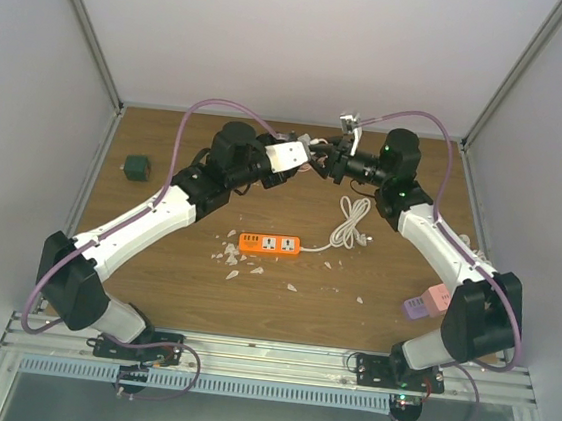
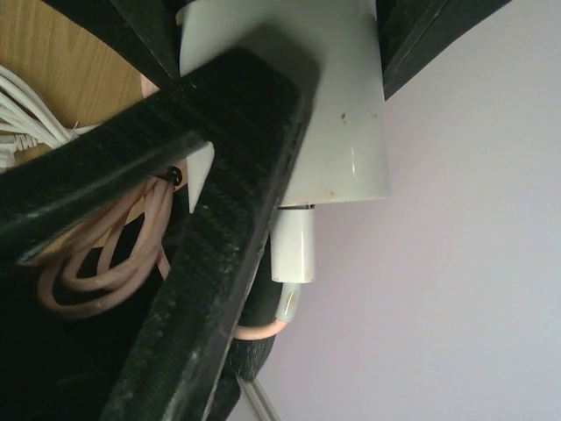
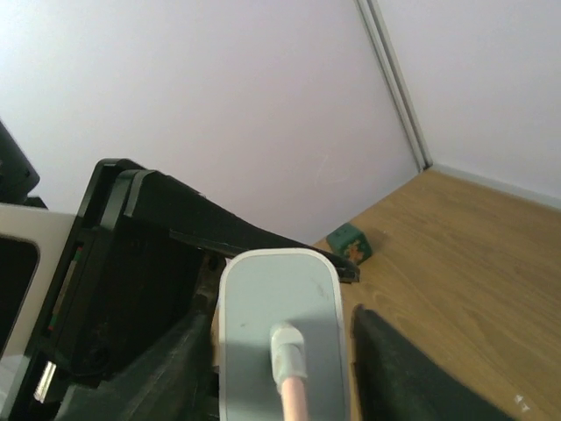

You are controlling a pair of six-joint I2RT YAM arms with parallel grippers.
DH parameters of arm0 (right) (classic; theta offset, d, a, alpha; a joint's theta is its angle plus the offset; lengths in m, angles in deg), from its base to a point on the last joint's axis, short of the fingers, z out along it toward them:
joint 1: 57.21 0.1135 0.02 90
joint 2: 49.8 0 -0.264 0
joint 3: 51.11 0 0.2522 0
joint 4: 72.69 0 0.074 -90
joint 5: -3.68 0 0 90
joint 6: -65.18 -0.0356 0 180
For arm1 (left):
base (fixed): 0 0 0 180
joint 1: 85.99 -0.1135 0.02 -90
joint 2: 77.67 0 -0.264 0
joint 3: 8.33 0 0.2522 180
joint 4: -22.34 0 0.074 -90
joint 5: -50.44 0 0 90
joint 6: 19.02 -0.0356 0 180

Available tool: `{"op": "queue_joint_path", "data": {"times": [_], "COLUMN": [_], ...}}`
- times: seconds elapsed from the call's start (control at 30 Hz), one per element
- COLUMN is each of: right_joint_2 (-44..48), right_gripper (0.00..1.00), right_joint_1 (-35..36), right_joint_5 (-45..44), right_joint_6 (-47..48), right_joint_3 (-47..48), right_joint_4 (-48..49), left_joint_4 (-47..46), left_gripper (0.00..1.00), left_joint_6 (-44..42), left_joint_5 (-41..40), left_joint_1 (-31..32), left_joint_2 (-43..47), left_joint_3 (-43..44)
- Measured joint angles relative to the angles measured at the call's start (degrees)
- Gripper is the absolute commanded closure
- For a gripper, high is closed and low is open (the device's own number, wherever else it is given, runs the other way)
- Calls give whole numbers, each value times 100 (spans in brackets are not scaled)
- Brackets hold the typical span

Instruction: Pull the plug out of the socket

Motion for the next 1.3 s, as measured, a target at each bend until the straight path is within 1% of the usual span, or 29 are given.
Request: {"op": "queue_joint_path", "data": {"times": [0.1,0.3,0.33,0.37,0.4,0.6,0.8,1.03,1.3], "right_joint_2": [-13,-17,-17,-17,-17,24,87,116,116], "right_gripper": [36,18,13,6,1,0,1,0,0], "right_joint_1": [-31,-175,-199,-223,-243,-437,-706,-754,-752], "right_joint_5": [22,74,79,92,96,116,103,107,153], "right_joint_6": [-13,236,326,402,481,1069,1755,3206,4503], "right_joint_3": [0,2,2,4,11,37,63,164,164], "right_joint_4": [-33,-136,-177,-227,-286,-719,-1252,-2256,-3161], "left_joint_4": [11,136,175,212,267,529,802,1231,1493], "left_gripper": [65,65,66,66,66,66,66,65,65], "left_joint_6": [0,2,4,7,22,155,334,568,599], "left_joint_5": [9,127,157,181,221,422,662,953,1067], "left_joint_1": [-4,-114,-146,-181,-243,-756,-1445,-2461,-3222], "left_joint_2": [0,0,0,0,0,-2,-127,-693,-1215], "left_joint_3": [0,0,0,0,0,0,0,-2,-11]}}
